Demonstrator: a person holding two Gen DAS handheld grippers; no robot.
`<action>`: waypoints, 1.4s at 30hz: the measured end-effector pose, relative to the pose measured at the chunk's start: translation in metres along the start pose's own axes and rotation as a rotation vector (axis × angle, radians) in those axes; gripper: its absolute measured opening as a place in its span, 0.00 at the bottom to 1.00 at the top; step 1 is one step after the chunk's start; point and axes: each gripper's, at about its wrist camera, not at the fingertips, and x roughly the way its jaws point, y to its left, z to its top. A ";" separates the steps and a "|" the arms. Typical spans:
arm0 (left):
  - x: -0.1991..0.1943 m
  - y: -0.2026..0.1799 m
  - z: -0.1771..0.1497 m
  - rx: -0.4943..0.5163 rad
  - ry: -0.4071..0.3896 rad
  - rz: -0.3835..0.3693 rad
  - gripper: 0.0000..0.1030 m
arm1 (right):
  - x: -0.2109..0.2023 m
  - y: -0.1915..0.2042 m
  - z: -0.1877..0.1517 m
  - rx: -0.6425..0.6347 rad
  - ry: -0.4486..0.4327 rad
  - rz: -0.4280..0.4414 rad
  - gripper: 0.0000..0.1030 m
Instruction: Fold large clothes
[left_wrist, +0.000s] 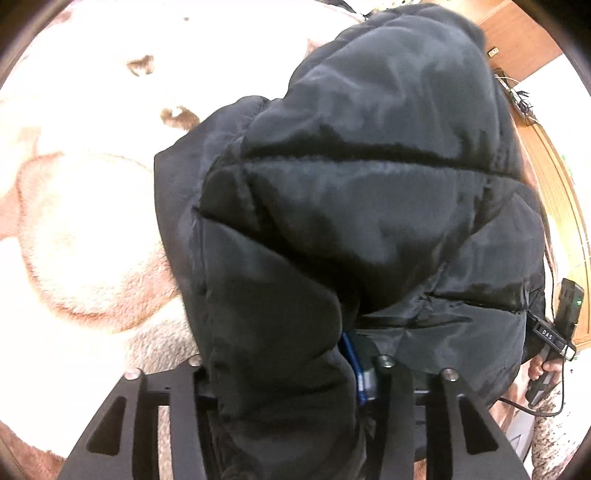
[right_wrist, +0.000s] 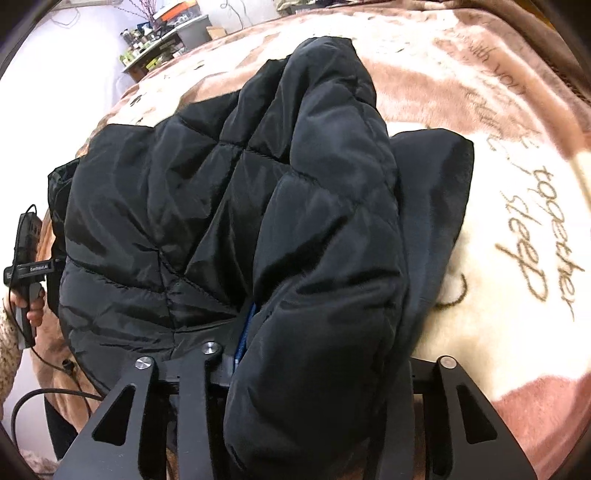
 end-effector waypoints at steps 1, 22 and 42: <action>-0.005 -0.006 0.000 0.013 -0.004 0.011 0.40 | -0.003 0.001 0.000 -0.007 -0.008 -0.009 0.36; -0.140 0.013 -0.029 -0.006 -0.233 -0.056 0.31 | -0.098 0.066 -0.006 -0.094 -0.236 -0.001 0.29; -0.195 0.160 -0.046 -0.180 -0.334 0.054 0.31 | -0.016 0.187 0.038 -0.164 -0.217 0.148 0.29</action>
